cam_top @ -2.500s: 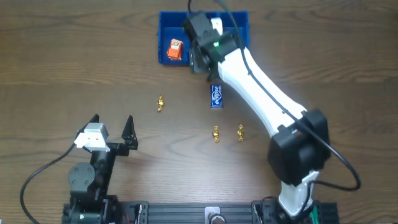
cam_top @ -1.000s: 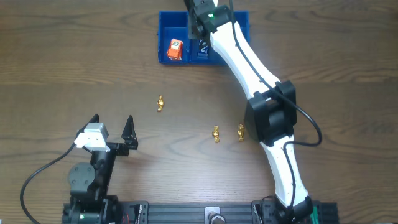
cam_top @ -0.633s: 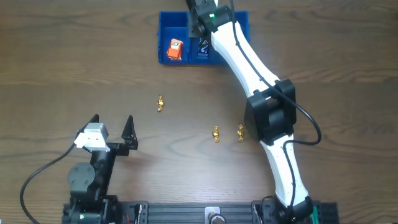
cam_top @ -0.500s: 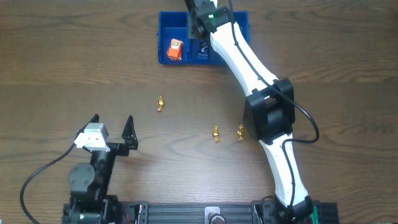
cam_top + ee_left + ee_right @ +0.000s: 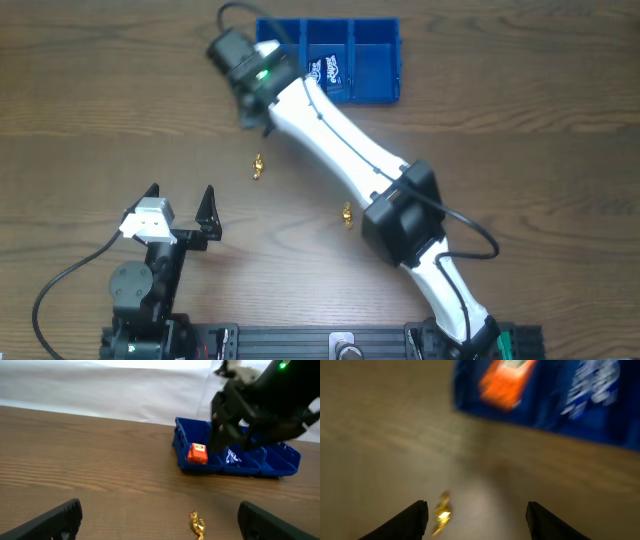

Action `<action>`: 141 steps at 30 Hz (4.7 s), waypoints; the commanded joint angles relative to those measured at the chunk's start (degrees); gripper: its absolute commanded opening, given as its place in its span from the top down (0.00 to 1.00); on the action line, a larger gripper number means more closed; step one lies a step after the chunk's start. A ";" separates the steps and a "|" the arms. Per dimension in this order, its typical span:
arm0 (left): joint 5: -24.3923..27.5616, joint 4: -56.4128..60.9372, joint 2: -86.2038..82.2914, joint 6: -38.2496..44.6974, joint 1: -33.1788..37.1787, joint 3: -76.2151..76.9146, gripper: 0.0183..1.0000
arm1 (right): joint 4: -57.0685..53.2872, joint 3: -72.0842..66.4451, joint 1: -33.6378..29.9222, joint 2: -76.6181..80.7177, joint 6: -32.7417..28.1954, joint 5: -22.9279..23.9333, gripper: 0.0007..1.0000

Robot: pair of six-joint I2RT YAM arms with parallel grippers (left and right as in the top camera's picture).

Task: Sort Candies Into Trays

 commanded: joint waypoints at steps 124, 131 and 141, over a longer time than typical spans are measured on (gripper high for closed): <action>1.03 -2.01 -0.37 0.81 0.17 -1.07 0.00 | 13.40 -28.50 -23.71 -26.16 -10.80 0.11 0.92; 1.03 -2.01 -0.37 0.81 0.17 -1.07 0.00 | 19.28 -11.21 -28.24 -3.45 -16.81 0.46 0.87; 1.03 -2.01 -0.37 0.81 0.17 -1.07 0.00 | 20.06 -11.28 -27.50 -3.45 -16.81 -0.85 0.58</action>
